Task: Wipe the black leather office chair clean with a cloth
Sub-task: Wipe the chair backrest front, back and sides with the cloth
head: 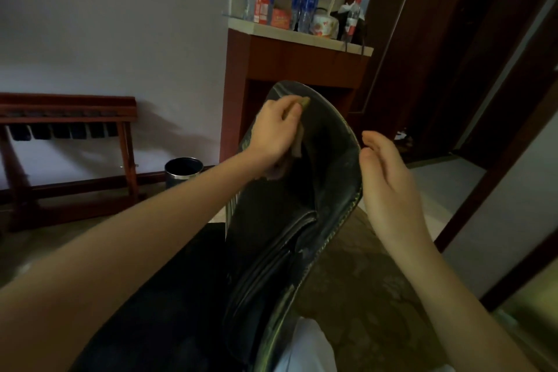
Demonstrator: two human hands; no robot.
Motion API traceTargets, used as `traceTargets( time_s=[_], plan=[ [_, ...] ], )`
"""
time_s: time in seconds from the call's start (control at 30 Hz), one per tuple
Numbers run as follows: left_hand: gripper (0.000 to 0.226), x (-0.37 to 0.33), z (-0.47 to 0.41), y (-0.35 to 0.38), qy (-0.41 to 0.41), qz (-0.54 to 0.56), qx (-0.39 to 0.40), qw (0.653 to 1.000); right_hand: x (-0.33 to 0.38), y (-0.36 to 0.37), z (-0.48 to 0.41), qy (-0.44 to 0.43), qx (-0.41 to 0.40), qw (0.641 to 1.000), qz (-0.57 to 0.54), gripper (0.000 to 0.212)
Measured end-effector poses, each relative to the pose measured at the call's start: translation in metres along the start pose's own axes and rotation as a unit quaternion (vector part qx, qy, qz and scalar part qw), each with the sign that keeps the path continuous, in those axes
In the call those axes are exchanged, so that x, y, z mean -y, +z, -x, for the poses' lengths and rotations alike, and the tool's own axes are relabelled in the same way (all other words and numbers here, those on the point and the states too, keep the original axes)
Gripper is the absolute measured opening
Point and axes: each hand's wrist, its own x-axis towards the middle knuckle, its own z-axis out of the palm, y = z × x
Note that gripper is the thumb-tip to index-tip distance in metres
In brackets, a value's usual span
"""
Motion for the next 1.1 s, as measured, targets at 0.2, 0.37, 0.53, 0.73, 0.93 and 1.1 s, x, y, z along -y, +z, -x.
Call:
traceTargets(
  time_s=[0.2,0.37,0.53,0.73,0.93,1.1],
  plan=[
    [0.029,-0.001,-0.005,0.029,0.013,-0.021,0.015,1.0,-0.014,-0.002,0.006,-0.037,0.013,0.999,0.019,0.041],
    [0.025,-0.021,0.038,0.027,0.124,-0.003,-0.011,0.992,-0.014,-0.003,0.004,-0.026,0.021,0.999,-0.008,0.048],
    [0.031,-0.029,0.078,0.017,0.207,0.027,0.0,0.978,-0.019,-0.005,0.009,-0.012,0.047,0.998,-0.039,0.031],
    [0.031,-0.016,0.118,0.012,0.27,0.038,-0.005,0.962,-0.017,-0.004,0.008,0.004,0.045,0.998,-0.041,0.032],
    [0.028,0.027,0.14,-0.017,0.355,-0.079,0.07,0.929,-0.008,-0.012,0.01,0.014,0.067,0.998,0.016,0.039],
    [0.029,0.026,0.133,-0.037,0.203,-0.041,0.004,0.978,-0.003,-0.015,0.029,-0.067,0.058,0.987,0.135,0.05]
  ],
)
